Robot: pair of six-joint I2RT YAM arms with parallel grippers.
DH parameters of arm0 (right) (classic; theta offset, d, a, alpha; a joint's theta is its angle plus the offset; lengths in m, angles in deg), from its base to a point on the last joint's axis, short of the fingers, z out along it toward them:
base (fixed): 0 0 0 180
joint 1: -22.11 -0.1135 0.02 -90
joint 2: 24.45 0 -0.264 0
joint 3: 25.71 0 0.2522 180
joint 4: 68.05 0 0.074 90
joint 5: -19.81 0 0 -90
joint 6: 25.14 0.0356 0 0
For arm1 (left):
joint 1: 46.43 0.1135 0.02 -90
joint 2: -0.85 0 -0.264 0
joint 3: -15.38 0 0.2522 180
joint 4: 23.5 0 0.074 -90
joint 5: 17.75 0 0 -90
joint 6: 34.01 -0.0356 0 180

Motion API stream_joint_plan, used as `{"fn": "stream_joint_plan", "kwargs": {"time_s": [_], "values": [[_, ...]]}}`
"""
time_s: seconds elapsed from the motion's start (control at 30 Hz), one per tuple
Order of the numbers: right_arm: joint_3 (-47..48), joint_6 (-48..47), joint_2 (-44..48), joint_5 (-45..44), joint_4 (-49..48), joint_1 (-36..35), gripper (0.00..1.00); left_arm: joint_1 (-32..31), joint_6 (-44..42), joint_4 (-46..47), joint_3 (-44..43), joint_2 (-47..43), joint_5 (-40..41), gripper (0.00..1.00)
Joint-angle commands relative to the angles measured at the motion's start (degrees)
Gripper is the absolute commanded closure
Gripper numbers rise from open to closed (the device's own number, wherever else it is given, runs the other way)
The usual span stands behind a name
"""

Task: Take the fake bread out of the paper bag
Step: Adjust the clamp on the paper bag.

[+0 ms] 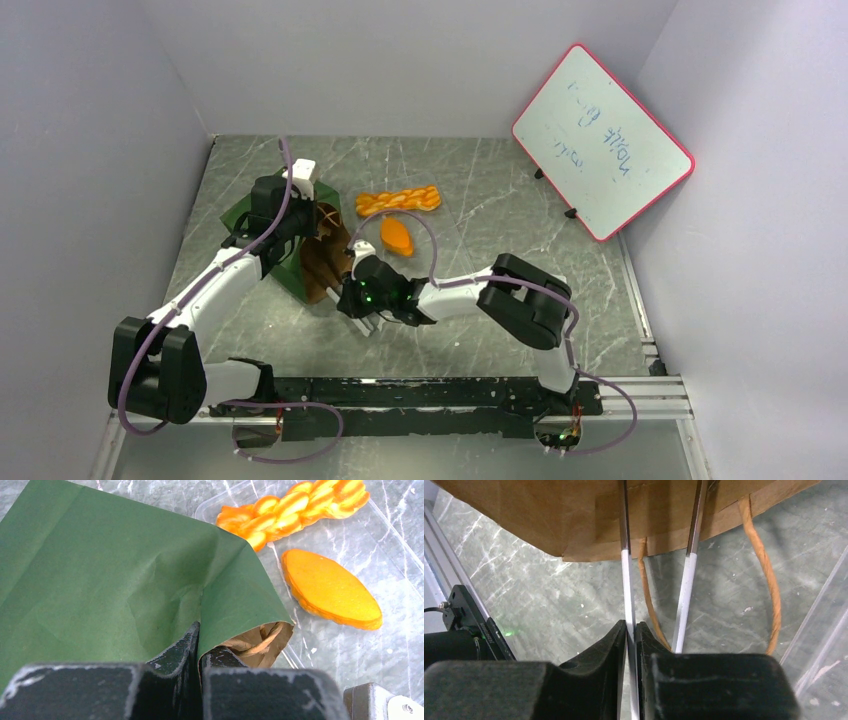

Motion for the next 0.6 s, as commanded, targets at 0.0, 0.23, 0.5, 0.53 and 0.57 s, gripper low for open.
{"fn": "stream_joint_plan", "kwargs": {"time_s": [0.0, 0.23, 0.5, 0.53, 0.57], "values": [[-0.1, -2.7, 0.7, -1.1, -0.4, -0.6, 0.85, 0.5, 1.1, 1.4, 0.1, -0.4, -1.6, 0.93], [3.9, -7.1, 1.3, -5.0, 5.1, -3.2, 0.86, 0.5, 1.4, 1.0, -1.4, 0.8, -1.0, 0.93], [4.8, -12.4, 3.3, -13.5, 8.0, -7.6, 0.6, 0.5, 1.4, 1.0, -1.1, 0.7, -0.7, 0.93], [4.9, -12.9, 3.6, -15.2, 8.3, -8.0, 0.56, 0.5, 1.4, 0.9, -1.2, 0.7, -0.7, 0.93], [5.0, -13.6, 3.7, -16.5, 8.5, -8.5, 0.52, 0.5, 1.4, 0.9, -1.2, 0.7, -0.7, 0.93]]}}
